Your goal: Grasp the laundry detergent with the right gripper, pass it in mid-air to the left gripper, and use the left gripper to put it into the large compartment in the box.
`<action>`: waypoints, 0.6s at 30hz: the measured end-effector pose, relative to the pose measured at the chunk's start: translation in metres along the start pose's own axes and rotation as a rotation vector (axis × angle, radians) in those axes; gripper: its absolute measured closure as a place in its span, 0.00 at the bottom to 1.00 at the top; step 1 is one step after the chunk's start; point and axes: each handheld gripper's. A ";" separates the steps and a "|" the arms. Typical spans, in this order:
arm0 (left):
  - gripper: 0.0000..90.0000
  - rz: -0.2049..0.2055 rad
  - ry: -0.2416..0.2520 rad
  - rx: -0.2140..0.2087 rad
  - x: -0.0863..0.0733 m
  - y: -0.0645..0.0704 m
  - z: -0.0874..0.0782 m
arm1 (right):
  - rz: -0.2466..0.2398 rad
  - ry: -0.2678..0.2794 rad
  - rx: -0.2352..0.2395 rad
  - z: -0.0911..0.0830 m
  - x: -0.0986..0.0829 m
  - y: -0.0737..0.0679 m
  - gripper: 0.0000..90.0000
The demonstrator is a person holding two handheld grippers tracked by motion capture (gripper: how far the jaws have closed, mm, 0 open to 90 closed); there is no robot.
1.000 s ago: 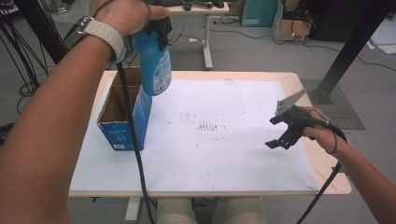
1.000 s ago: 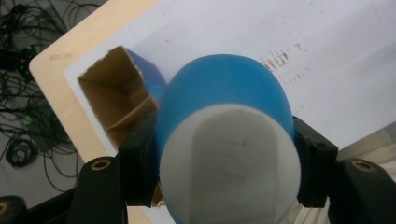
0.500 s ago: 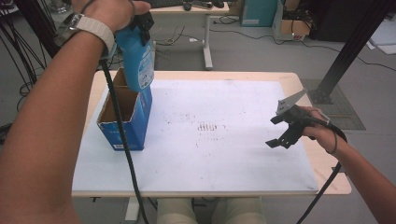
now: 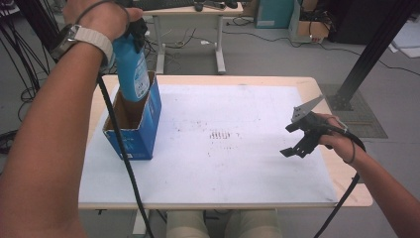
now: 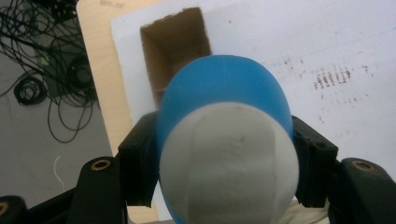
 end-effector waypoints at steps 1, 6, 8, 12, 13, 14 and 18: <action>0.42 -0.009 -0.002 0.001 0.000 -0.002 0.003 | 0.000 0.001 -0.001 0.000 0.000 0.000 0.03; 0.42 -0.030 -0.012 0.013 -0.002 -0.008 0.014 | 0.004 0.002 0.001 0.001 -0.001 0.000 0.03; 0.42 -0.042 -0.014 0.011 -0.002 -0.011 0.018 | 0.005 0.002 0.000 0.001 -0.001 0.000 0.03; 0.42 -0.055 -0.011 0.014 -0.004 -0.014 0.024 | 0.011 0.001 -0.001 0.000 -0.002 0.000 0.03; 0.42 -0.057 -0.013 0.014 -0.004 -0.016 0.026 | 0.013 0.002 -0.002 0.000 -0.002 0.000 0.03; 0.42 -0.058 -0.015 0.014 -0.004 -0.017 0.027 | 0.013 0.002 -0.003 0.000 -0.002 0.000 0.03; 0.42 -0.074 -0.009 0.007 -0.006 -0.022 0.033 | 0.014 0.001 -0.004 0.001 -0.002 0.000 0.03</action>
Point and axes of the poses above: each handheld gripper's, and its own axes: z roughly forward along the jaws, x roughly out of its top, y roughly to its right, and after that the axes turned 14 degrees about -z, right-handed
